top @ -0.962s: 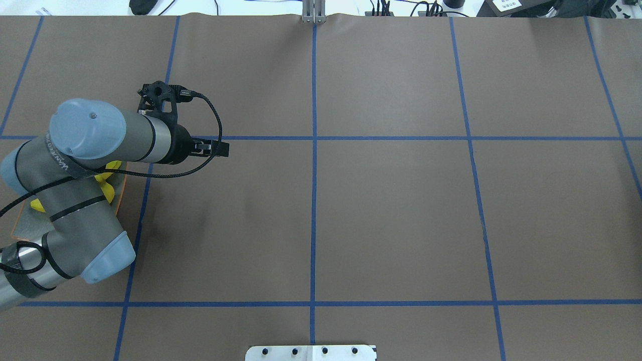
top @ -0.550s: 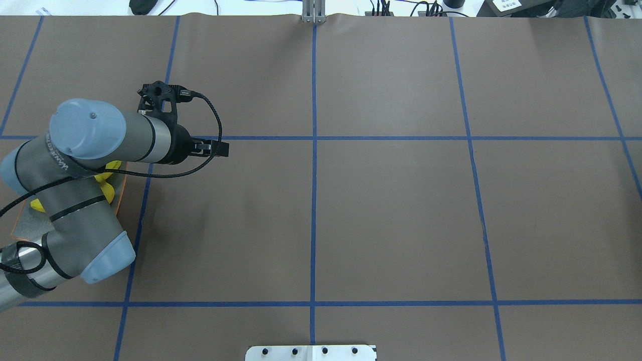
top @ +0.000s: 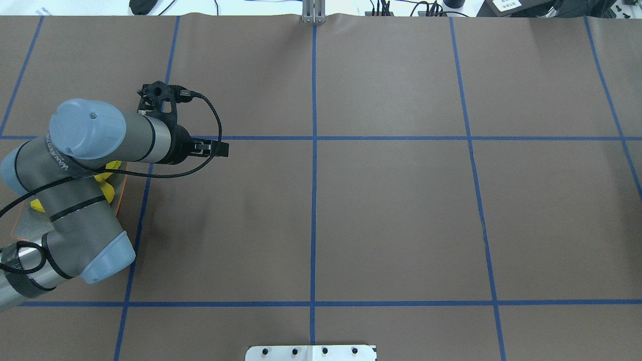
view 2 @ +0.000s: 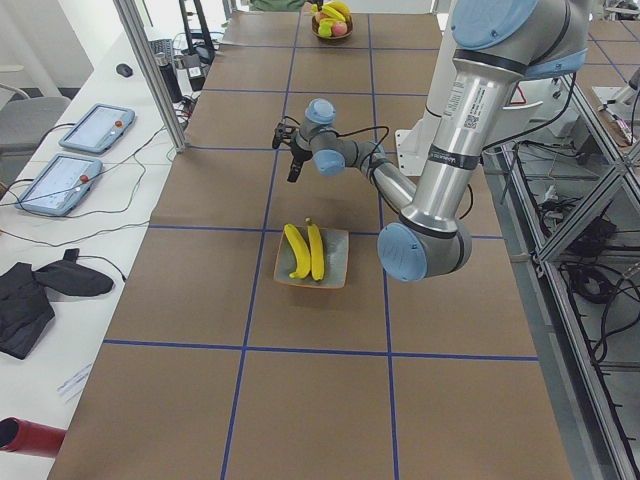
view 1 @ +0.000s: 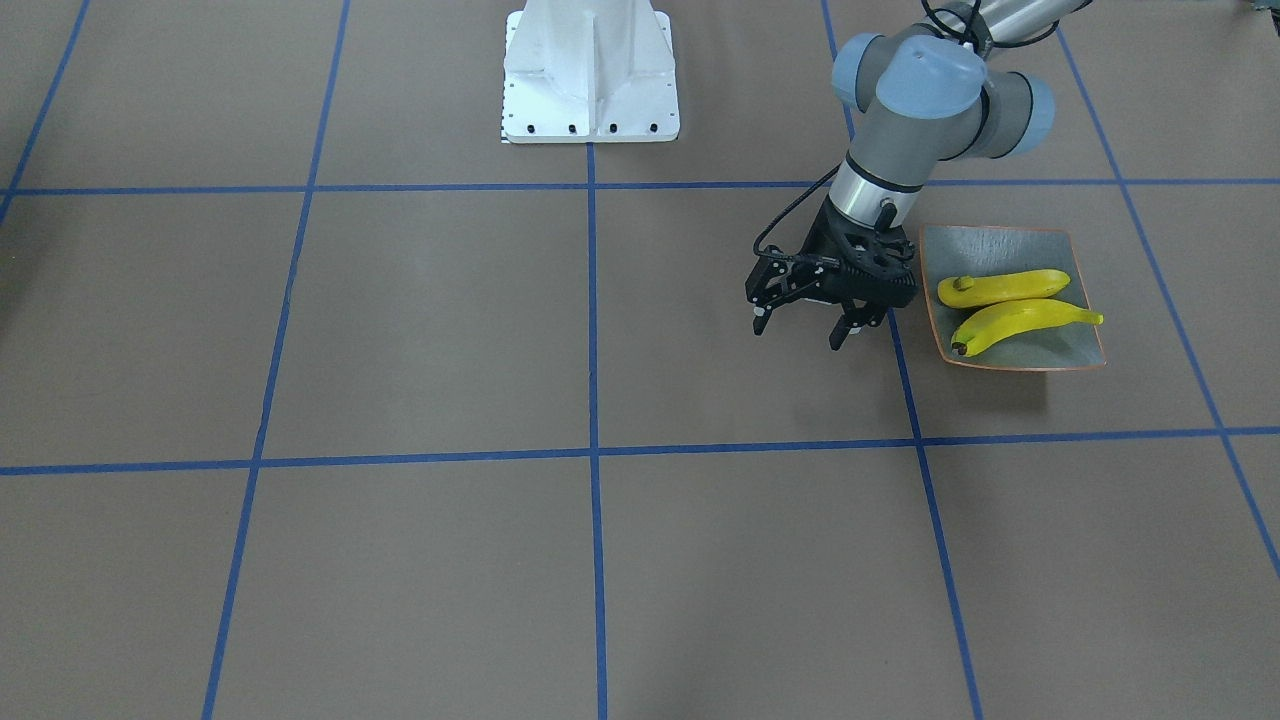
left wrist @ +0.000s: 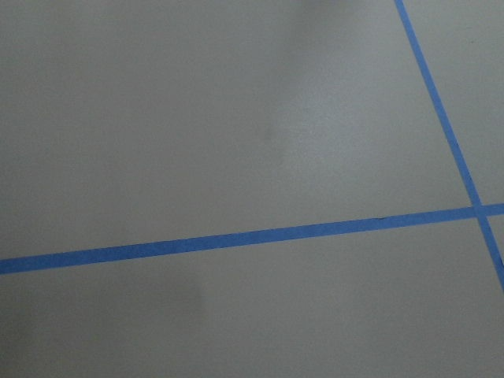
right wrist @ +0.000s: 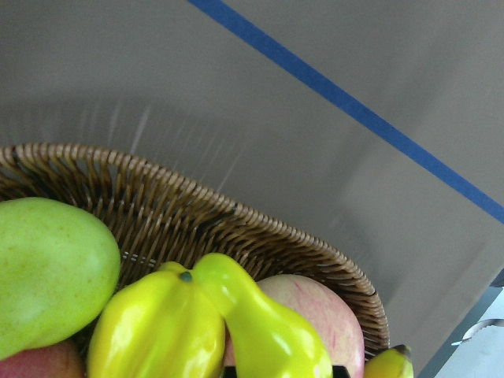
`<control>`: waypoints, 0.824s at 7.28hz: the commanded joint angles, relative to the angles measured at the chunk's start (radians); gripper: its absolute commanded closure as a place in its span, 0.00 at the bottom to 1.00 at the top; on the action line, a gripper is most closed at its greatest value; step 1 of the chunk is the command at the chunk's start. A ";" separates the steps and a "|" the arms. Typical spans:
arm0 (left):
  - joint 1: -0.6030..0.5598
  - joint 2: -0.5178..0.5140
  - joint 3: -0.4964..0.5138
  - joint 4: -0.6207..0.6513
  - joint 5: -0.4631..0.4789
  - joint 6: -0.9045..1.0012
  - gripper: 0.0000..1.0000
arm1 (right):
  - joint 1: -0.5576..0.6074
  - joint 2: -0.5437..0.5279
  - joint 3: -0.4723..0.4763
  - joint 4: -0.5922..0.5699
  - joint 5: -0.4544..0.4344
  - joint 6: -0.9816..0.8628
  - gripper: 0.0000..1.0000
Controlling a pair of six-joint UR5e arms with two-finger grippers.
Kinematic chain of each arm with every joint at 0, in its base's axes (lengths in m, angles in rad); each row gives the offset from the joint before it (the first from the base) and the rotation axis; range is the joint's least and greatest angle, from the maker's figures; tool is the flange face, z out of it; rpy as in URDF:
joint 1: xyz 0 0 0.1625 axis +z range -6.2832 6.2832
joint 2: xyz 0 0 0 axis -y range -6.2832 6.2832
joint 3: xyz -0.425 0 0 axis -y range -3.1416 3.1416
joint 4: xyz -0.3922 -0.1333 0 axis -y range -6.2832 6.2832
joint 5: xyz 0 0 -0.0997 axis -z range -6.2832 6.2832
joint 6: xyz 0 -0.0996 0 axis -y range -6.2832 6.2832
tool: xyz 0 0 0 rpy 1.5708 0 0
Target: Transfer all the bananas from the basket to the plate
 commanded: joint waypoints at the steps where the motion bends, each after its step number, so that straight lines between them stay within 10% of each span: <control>1: 0.000 0.002 0.001 0.002 0.000 0.000 0.00 | 0.000 0.004 0.025 -0.030 0.013 0.000 0.96; 6: 0.003 0.005 0.001 0.000 -0.002 0.000 0.00 | 0.015 0.028 0.240 -0.270 0.014 -0.023 1.00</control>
